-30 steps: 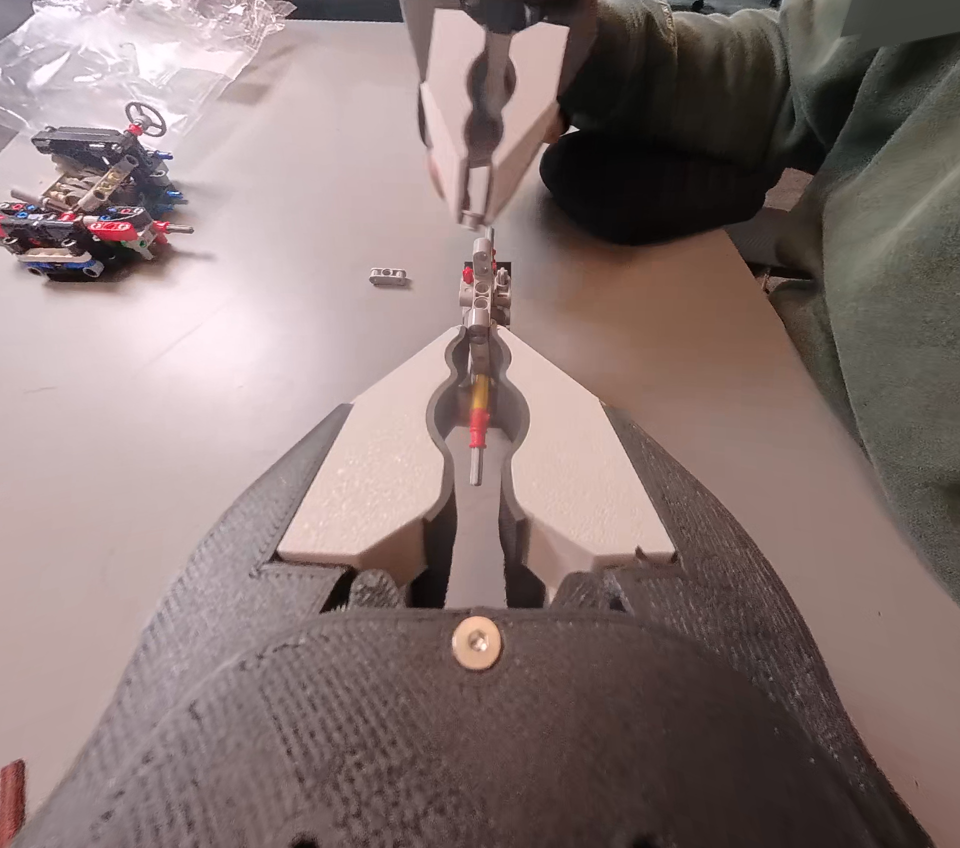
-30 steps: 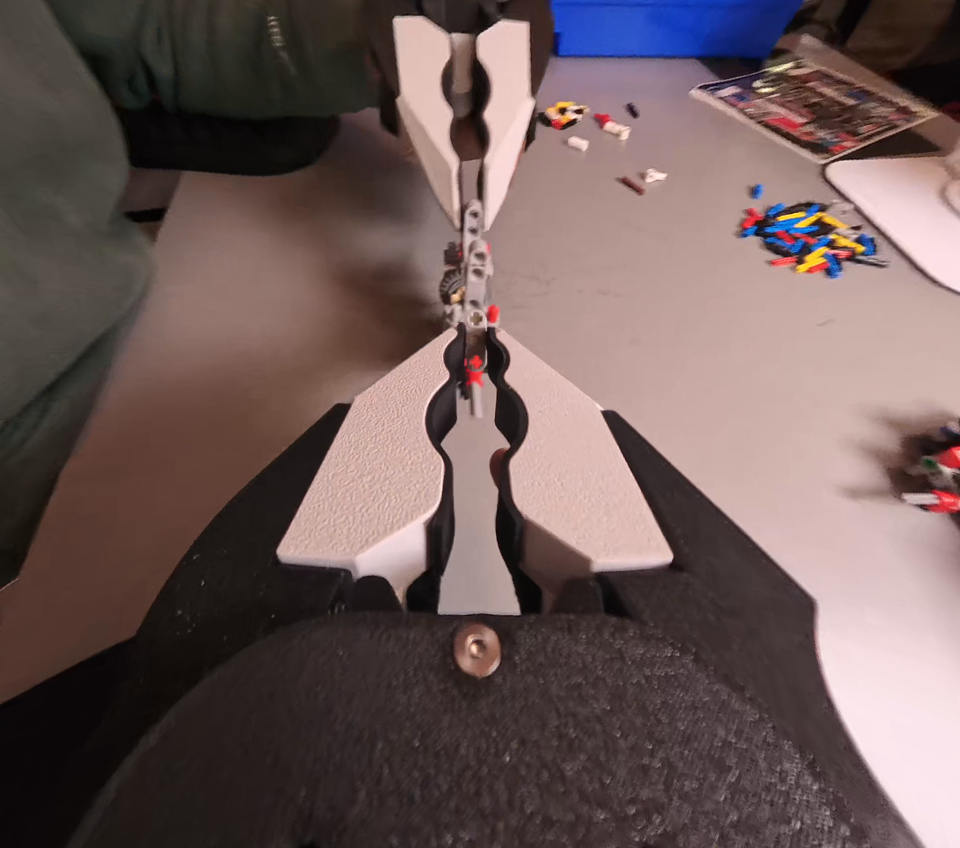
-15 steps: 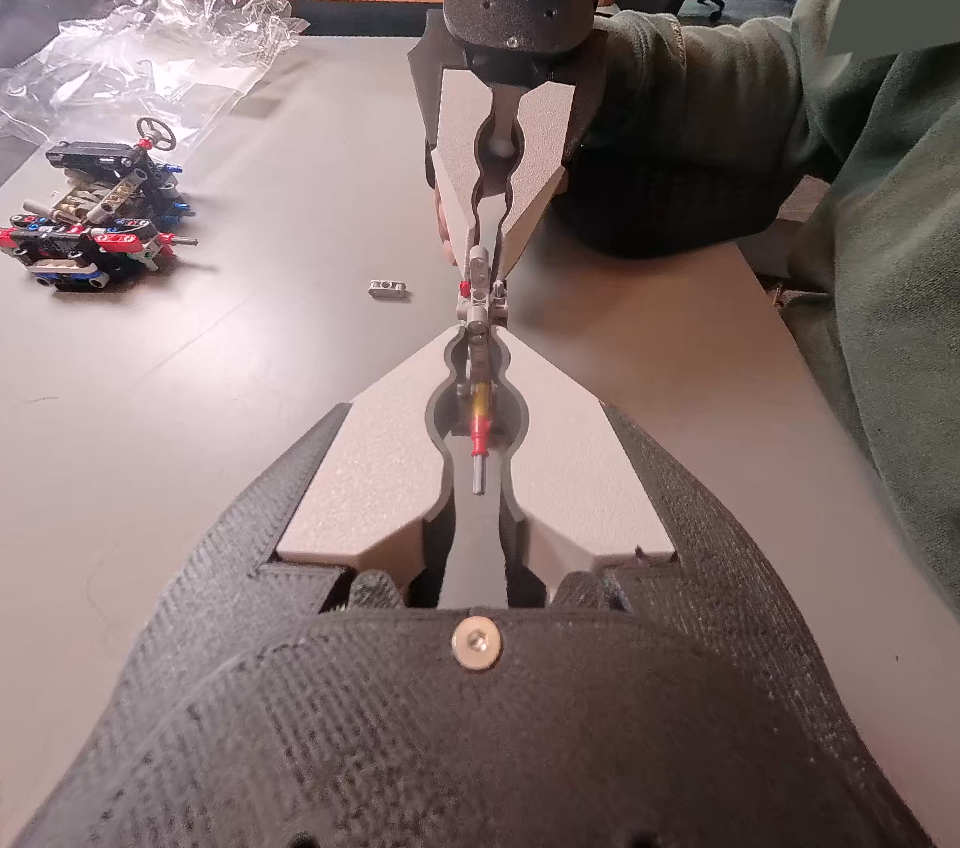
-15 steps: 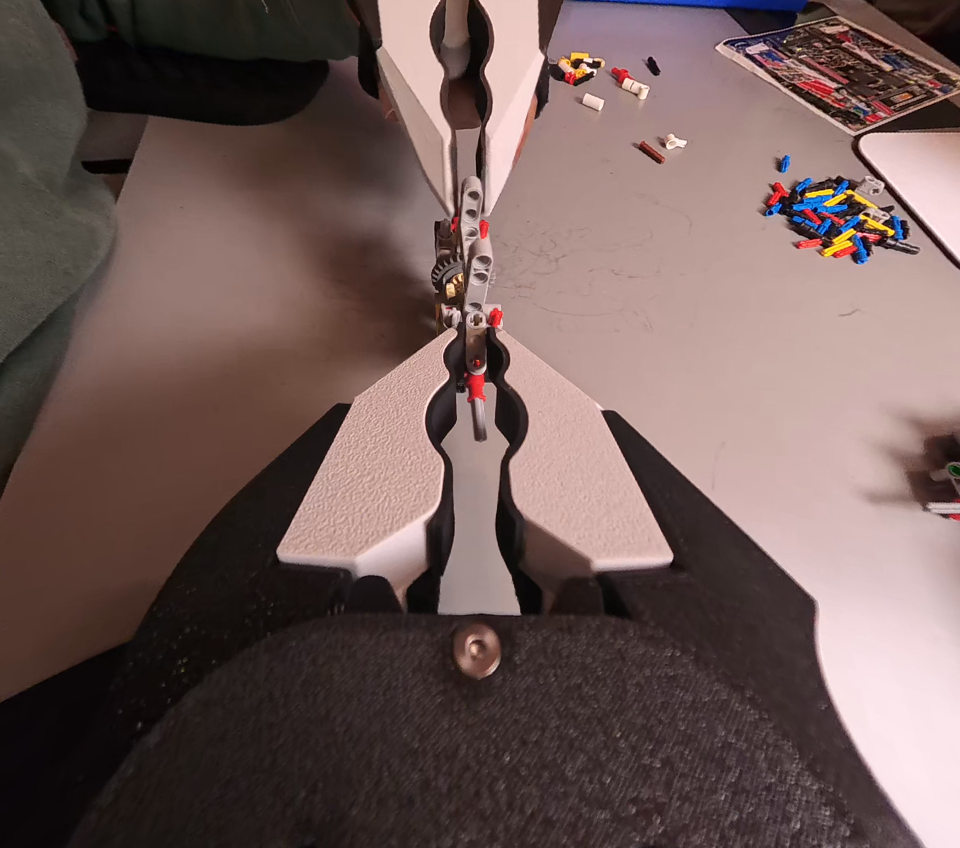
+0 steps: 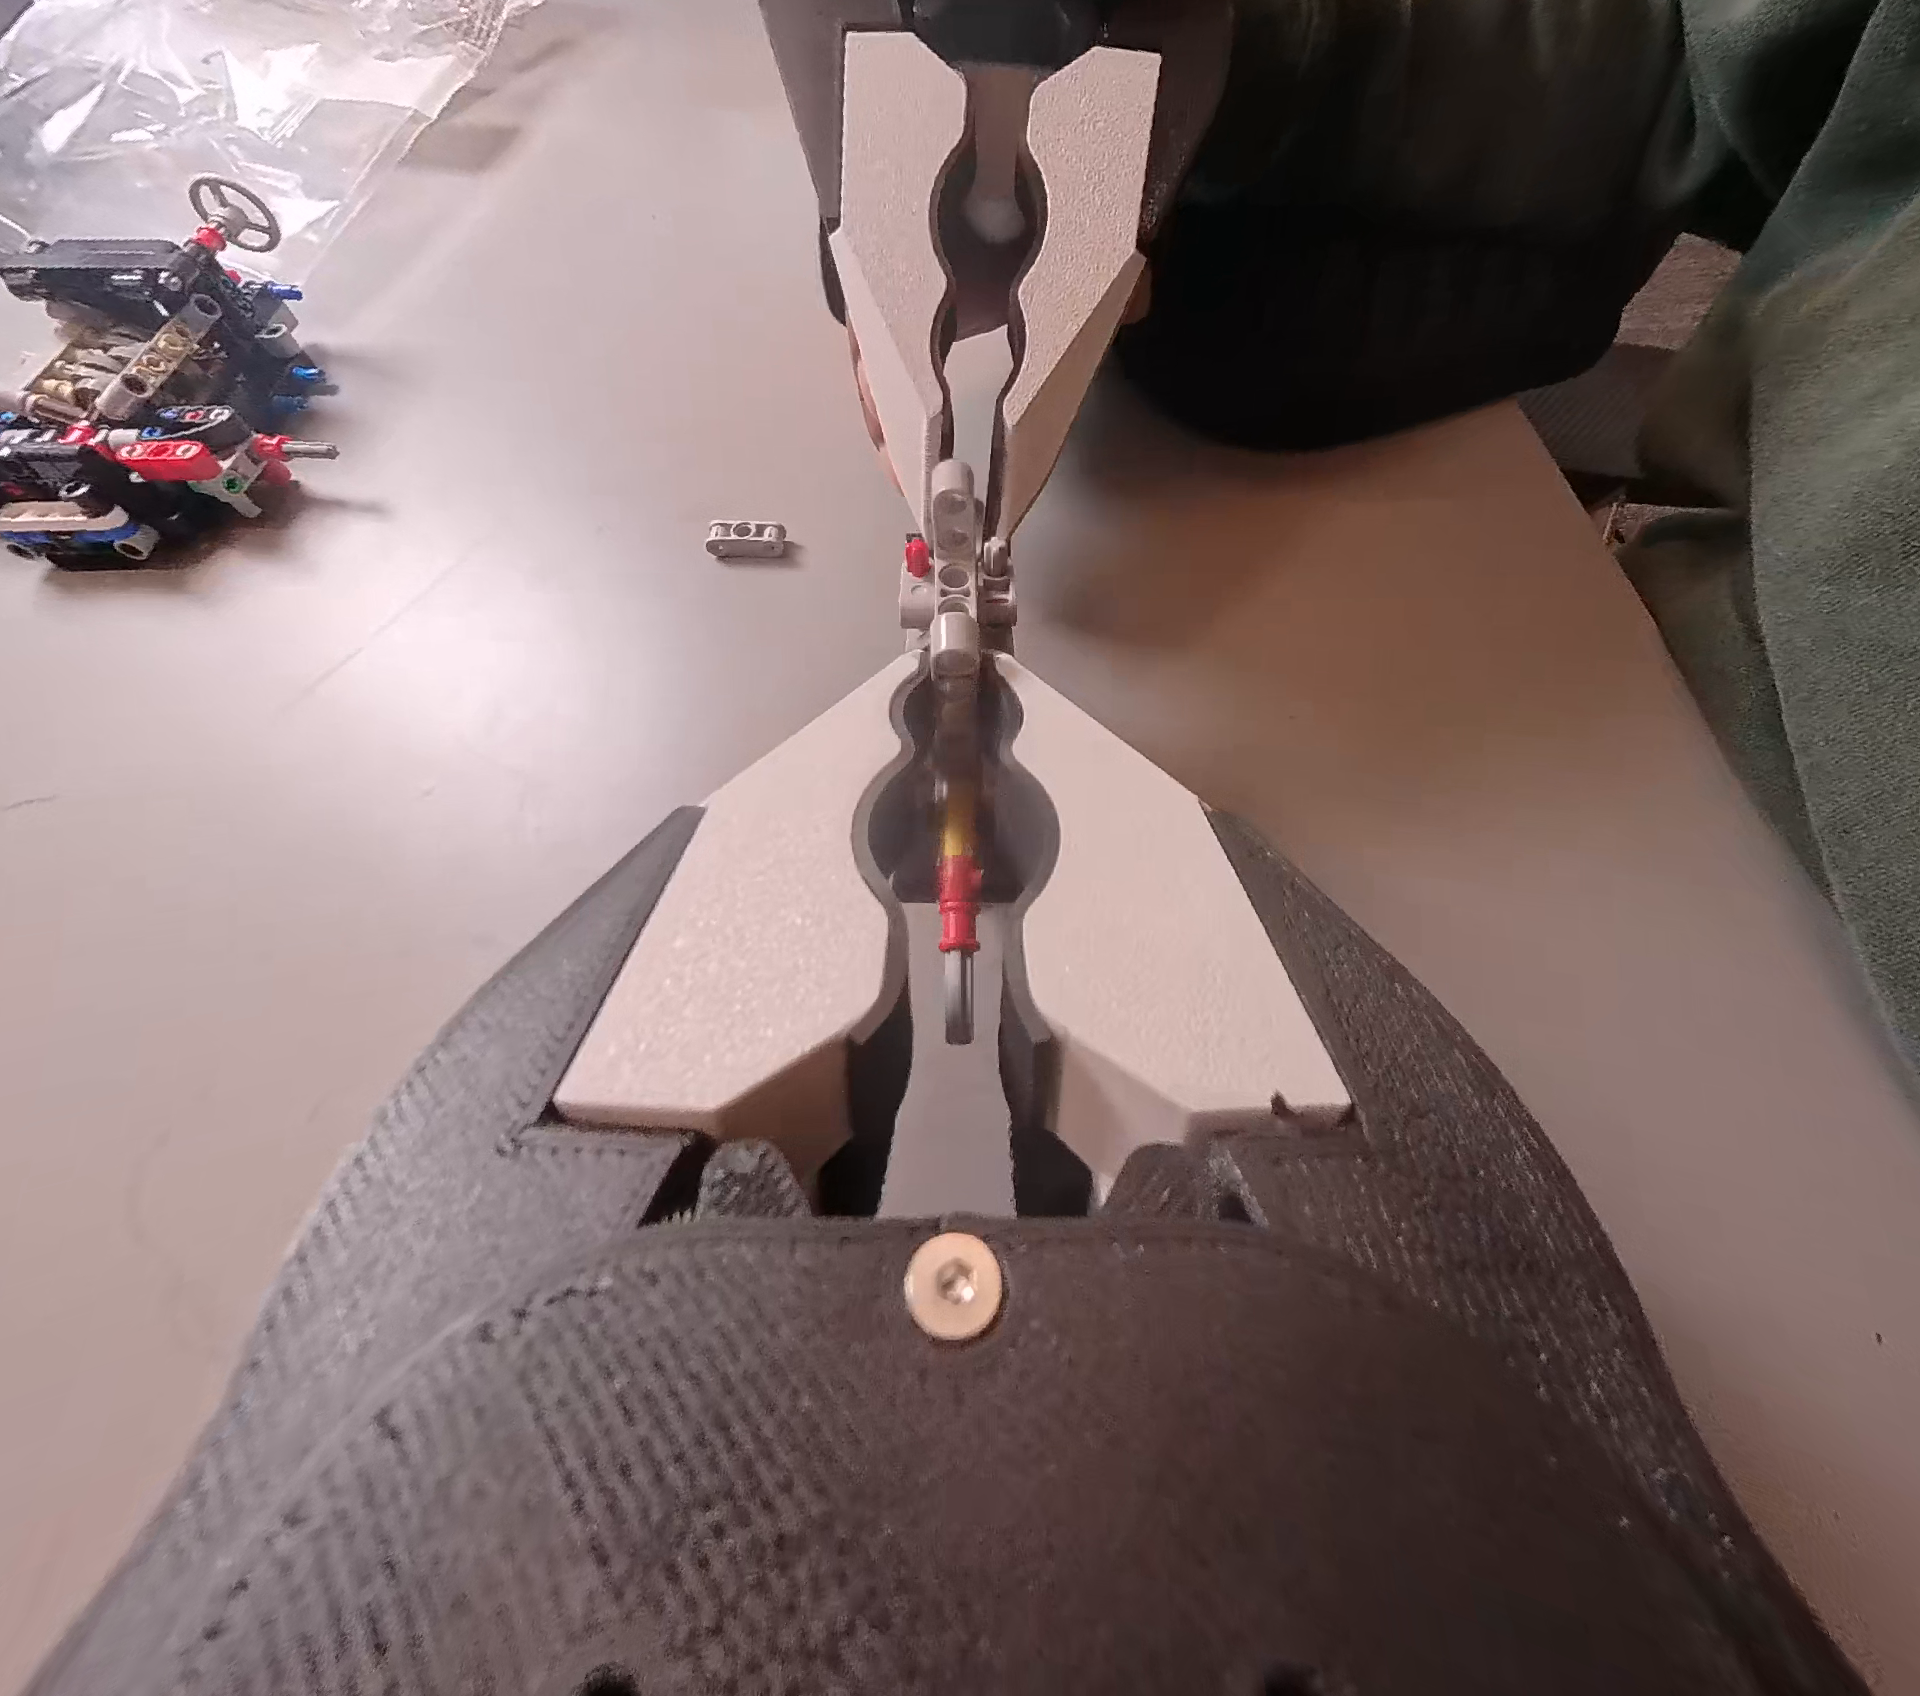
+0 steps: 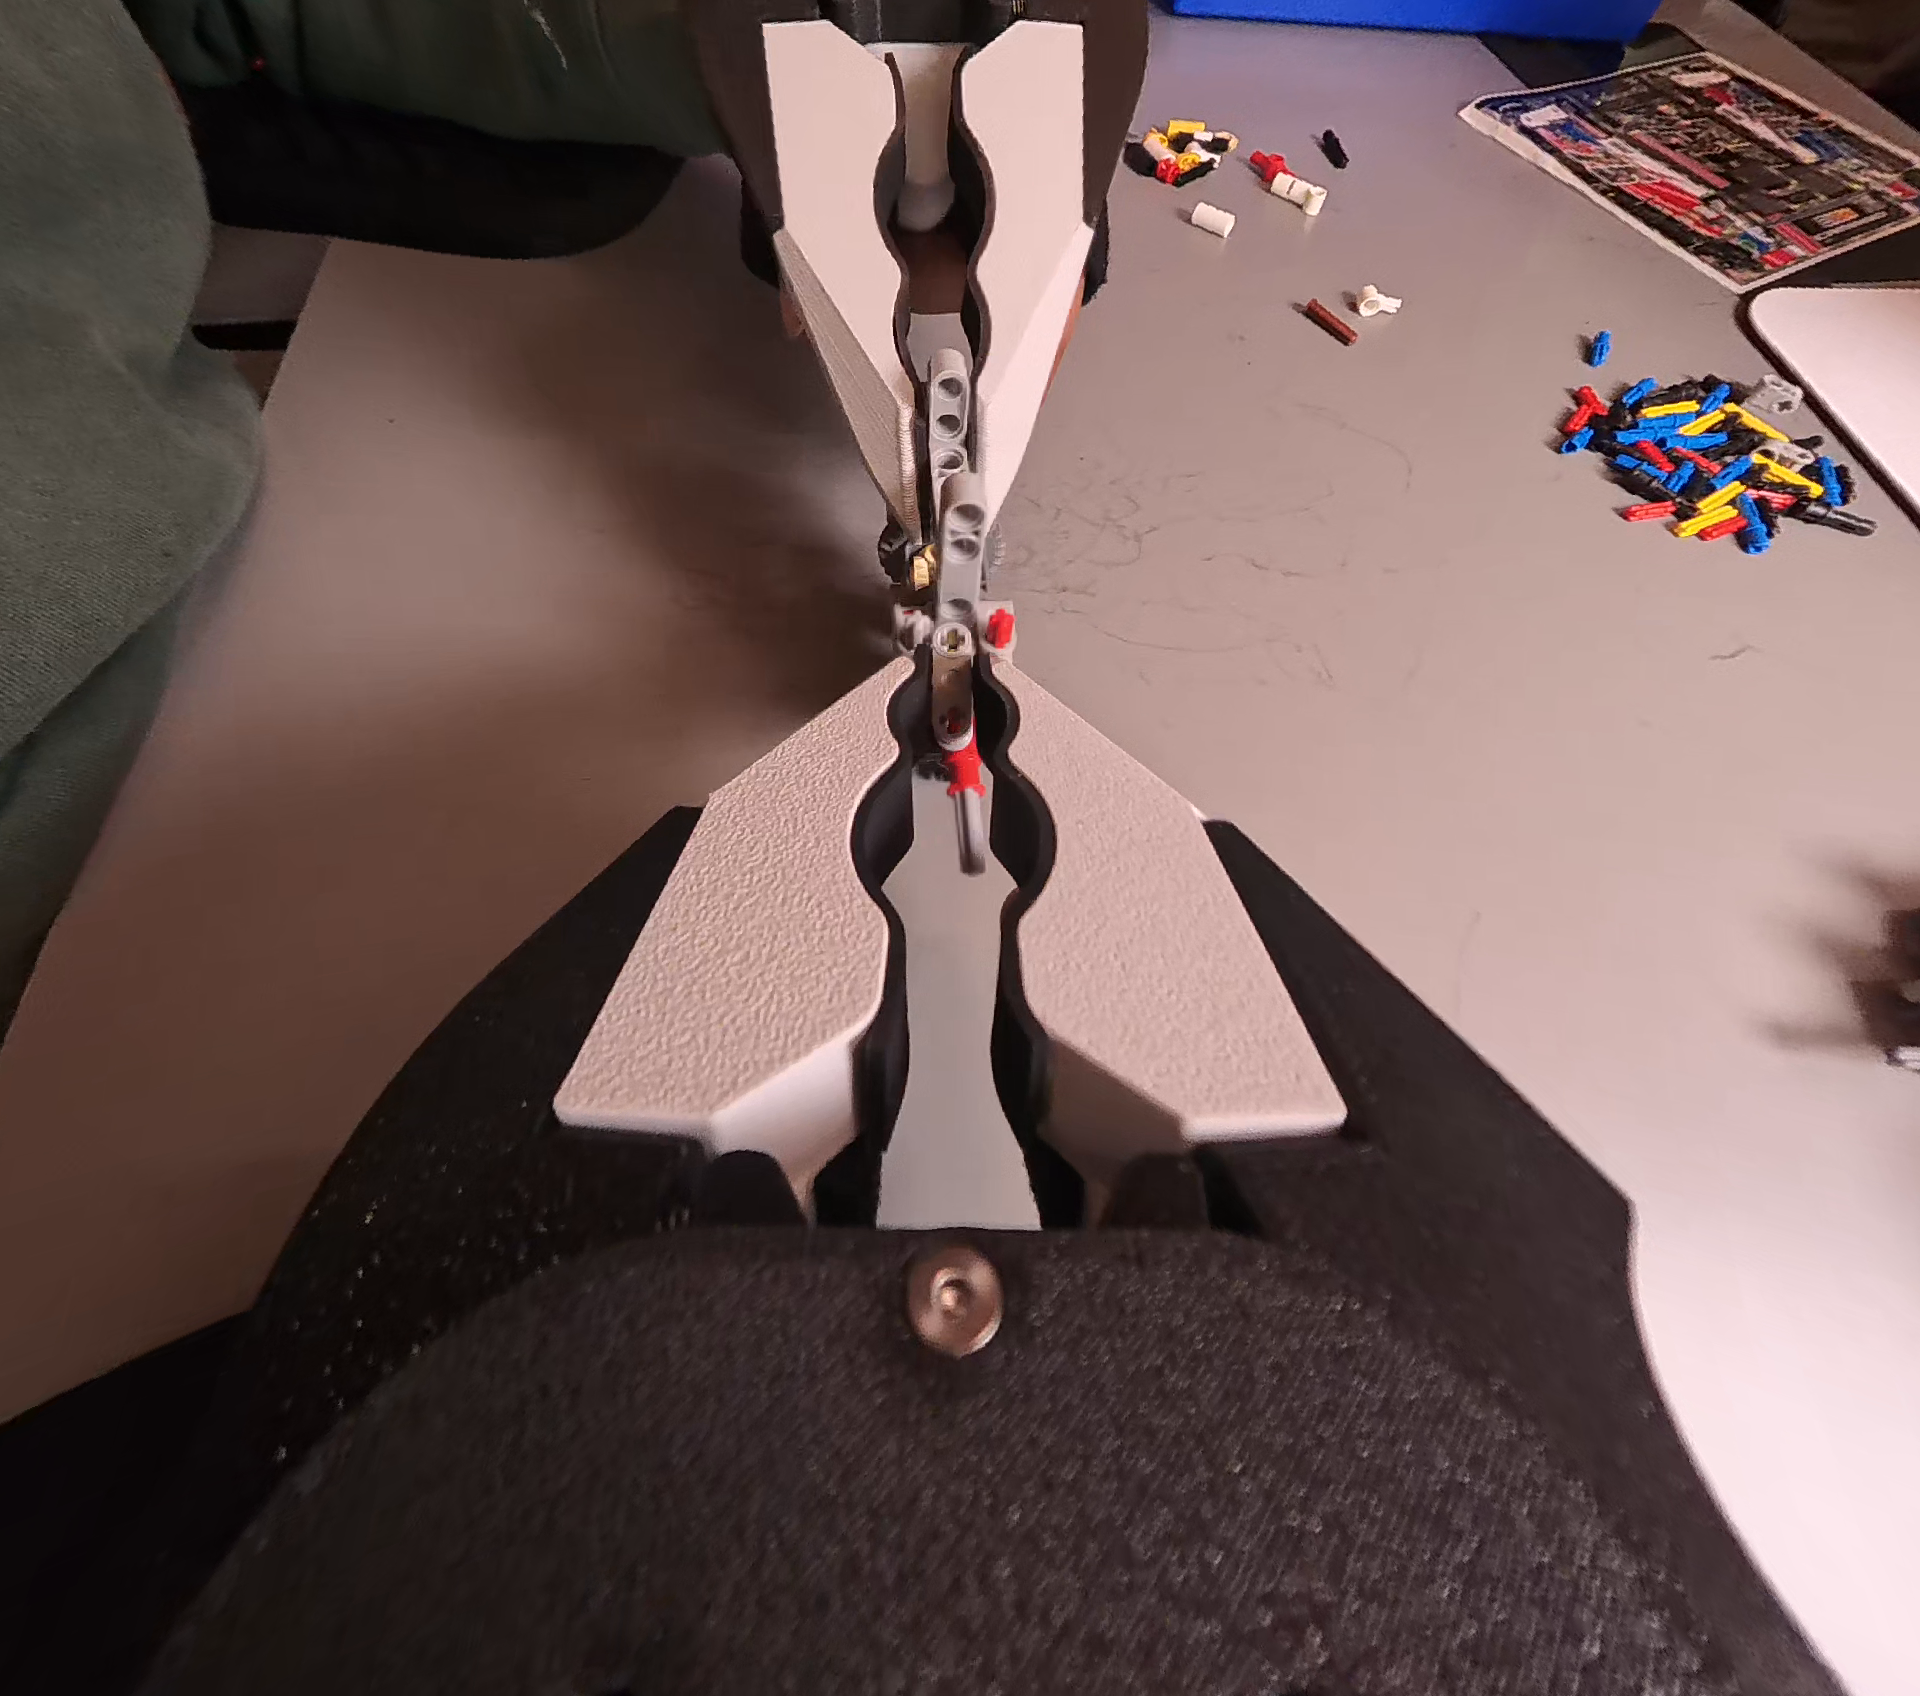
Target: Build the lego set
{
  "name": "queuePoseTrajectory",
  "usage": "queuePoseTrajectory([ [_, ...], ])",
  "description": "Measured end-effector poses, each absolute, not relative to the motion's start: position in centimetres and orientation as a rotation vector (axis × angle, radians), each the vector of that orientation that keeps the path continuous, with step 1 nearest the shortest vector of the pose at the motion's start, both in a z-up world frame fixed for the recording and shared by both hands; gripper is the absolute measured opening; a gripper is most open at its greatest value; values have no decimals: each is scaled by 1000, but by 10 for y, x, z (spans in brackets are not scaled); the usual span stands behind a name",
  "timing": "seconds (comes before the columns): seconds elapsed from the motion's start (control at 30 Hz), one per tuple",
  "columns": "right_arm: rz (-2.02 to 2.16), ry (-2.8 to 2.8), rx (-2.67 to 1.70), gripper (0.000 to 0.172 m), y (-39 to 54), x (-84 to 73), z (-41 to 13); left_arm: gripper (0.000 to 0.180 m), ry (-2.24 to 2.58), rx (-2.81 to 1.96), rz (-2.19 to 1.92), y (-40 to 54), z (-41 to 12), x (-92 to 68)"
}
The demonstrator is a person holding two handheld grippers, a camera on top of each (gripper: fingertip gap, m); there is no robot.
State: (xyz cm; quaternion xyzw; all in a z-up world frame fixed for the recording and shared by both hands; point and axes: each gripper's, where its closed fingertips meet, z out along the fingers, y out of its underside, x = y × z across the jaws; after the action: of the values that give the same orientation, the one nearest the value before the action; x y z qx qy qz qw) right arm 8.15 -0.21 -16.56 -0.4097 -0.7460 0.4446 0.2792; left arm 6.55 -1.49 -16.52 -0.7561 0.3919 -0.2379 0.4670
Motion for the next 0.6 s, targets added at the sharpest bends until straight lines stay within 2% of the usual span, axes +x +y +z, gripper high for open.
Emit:
queuePoseTrajectory([
  [0.17,1167,-1917,-1181,6,11,78,-155,6,898,-1879,-535,-9,-165,62],
  [0.33,1099,-1706,-1470,6,28,61,-140,6,716,-1920,-450,3,-165,55],
  [0.6,1043,-1553,-1771,6,27,55,-156,6,596,-1914,-270,4,-164,52],
])
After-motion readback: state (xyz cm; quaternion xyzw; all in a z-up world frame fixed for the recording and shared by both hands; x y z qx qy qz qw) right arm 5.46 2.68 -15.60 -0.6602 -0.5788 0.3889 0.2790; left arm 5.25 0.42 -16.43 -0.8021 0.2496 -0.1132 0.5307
